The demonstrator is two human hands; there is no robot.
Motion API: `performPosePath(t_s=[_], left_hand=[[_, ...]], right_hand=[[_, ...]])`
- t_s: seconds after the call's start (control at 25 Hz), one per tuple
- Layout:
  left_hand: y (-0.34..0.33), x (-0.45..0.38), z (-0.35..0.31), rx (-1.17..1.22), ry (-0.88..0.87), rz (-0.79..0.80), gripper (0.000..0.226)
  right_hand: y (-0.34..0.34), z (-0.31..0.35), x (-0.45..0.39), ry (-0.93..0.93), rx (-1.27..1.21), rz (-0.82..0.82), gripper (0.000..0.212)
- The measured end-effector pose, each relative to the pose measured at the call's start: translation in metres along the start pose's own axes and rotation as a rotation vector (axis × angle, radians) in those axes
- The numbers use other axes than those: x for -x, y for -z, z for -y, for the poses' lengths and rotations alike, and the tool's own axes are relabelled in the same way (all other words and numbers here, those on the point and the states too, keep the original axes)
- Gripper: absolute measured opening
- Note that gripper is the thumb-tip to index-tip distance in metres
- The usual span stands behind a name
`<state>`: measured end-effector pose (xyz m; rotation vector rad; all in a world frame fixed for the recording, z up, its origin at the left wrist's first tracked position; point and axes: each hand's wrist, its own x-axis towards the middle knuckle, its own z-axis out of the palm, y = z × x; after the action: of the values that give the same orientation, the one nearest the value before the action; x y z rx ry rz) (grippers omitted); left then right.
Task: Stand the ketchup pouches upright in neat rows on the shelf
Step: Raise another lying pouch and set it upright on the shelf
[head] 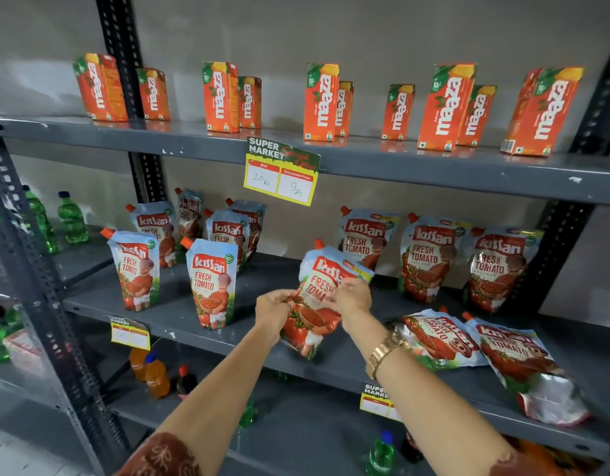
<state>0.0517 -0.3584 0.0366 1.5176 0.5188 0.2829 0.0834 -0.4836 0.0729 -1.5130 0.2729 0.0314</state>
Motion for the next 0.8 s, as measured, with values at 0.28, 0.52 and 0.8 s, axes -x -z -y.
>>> performPosePath(t_s=[0.28, 0.52, 0.8], left_hand=[[-0.017, 0.012, 0.006, -0.316, -0.262, 0.139, 0.030], [-0.009, 0.005, 0.012, -0.227, -0.197, 0.147, 0.027], [0.007, 0.002, 0.010, -0.015, -0.040, 0.135, 0.026]], right_hand=[[0.007, -0.045, 0.015, -0.279, -0.031, -0.295, 0.042], [0.021, -0.064, 0.007, -0.329, -0.165, -0.165, 0.028], [0.024, -0.060, 0.004, -0.400, -0.355, 0.061, 0.016]])
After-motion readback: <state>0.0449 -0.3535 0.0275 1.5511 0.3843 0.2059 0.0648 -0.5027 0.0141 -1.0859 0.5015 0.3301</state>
